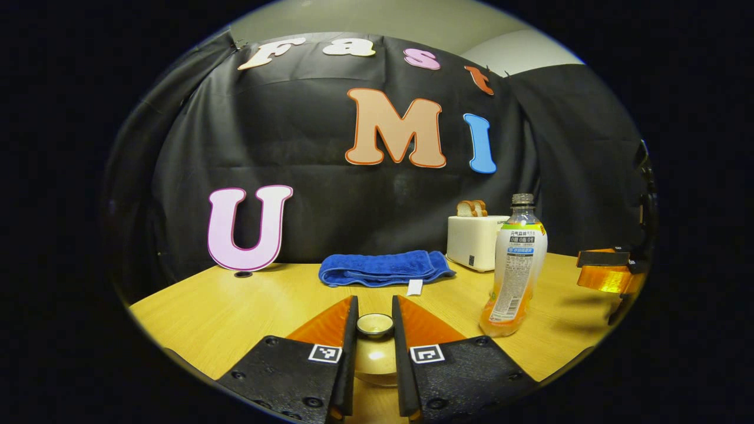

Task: Open the teacup lid with one hand, grasp the water bottle and pour water into the teacup with the other hand; after pouring, place the water bottle on the coaster and then close the teacup lid.

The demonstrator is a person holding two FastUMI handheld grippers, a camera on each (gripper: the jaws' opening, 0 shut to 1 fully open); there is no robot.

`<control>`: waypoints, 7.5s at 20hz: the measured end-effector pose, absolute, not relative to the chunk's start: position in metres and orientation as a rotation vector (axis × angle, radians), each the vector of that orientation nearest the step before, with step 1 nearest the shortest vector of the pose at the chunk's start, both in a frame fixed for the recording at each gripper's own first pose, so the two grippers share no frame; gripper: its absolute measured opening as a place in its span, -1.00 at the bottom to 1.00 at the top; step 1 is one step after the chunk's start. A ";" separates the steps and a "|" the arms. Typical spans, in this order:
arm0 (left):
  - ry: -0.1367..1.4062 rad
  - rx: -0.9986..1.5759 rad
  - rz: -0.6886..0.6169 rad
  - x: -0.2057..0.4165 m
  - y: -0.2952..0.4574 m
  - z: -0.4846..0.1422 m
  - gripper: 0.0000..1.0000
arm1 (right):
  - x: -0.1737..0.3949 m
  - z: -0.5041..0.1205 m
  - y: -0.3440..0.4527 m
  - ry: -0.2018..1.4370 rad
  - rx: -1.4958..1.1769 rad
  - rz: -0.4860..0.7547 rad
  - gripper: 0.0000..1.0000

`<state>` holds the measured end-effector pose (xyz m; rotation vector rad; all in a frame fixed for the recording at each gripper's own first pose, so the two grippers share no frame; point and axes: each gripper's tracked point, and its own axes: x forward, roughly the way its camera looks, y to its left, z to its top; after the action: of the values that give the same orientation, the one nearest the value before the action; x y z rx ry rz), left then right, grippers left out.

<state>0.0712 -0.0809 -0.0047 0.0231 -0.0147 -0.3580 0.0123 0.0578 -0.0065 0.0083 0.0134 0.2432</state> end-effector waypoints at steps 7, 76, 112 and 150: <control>-0.020 0.028 -0.284 0.050 -0.040 -0.004 -0.46 | 0.038 -0.011 0.092 0.041 0.008 0.296 0.94; -0.019 0.028 -0.163 0.041 0.019 -0.003 -0.48 | 0.139 -0.021 0.155 -0.183 -1.713 0.047 0.31; -0.017 0.029 -0.148 0.042 0.022 -0.004 -0.48 | 0.132 -0.047 0.149 -0.114 -1.501 0.080 0.25; -0.017 0.029 -0.145 0.041 0.022 -0.003 -0.48 | 0.111 -0.063 0.153 0.227 -0.038 0.074 0.38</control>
<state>0.0413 0.0220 -0.0033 0.0288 -0.0174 -0.1447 0.1110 0.1526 -0.0626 -0.0384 0.2265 0.0736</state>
